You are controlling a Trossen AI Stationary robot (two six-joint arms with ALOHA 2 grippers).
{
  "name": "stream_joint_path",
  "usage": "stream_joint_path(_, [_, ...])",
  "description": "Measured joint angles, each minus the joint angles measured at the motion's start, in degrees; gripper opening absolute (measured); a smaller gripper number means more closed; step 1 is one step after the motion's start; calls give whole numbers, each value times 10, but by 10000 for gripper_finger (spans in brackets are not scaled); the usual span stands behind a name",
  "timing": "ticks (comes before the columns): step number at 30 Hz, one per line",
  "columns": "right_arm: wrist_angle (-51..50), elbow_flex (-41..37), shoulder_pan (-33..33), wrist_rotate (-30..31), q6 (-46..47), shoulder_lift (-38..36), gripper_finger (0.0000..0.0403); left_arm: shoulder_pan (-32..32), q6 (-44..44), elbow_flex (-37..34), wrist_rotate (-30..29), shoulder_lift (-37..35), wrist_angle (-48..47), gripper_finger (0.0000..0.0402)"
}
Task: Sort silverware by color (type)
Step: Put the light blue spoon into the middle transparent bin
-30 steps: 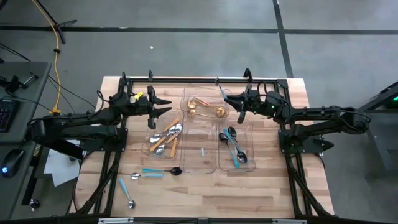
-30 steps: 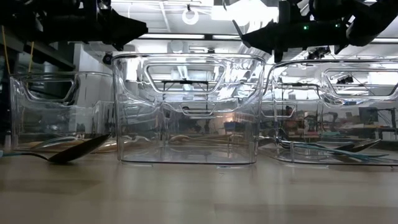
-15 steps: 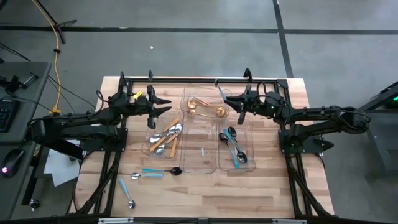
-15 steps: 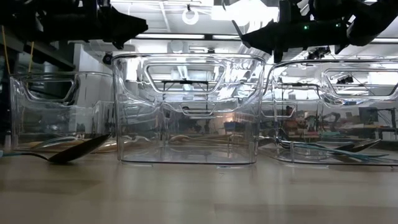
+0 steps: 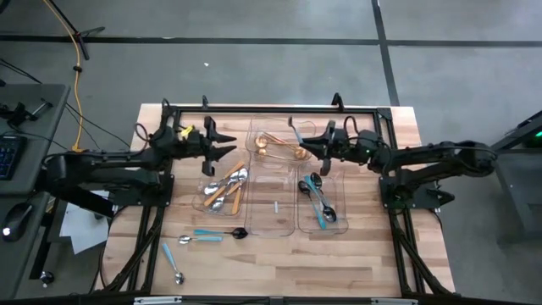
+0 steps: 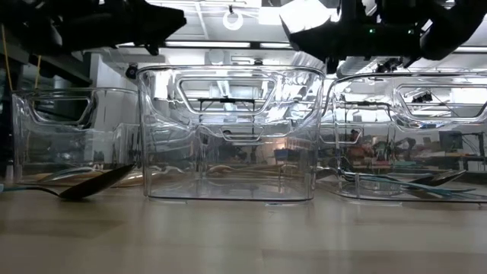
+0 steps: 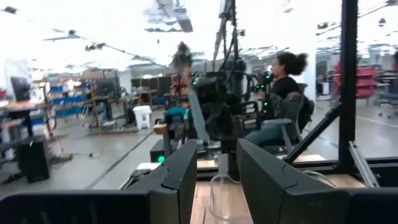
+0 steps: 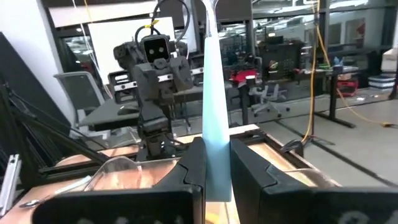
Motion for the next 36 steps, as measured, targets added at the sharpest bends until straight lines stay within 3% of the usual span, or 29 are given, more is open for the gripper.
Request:
stream_joint_path(7, [25,45,14,-4,17,84,30,-13,29,8,0,88,90,104])
stream_joint_path(15, [-4,150,43,-34,15,193,30,-20,18,46,0,162,94,104])
stream_joint_path(24, [-59,223,71,-35,-15,247,30,-36,17,50,0,175,94,104])
stream_joint_path(31, [-64,228,73,-32,-19,249,30,-61,34,49,0,175,93,110])
stream_joint_path(36, [-61,228,73,-31,-19,249,30,-69,38,49,-1,175,94,136])
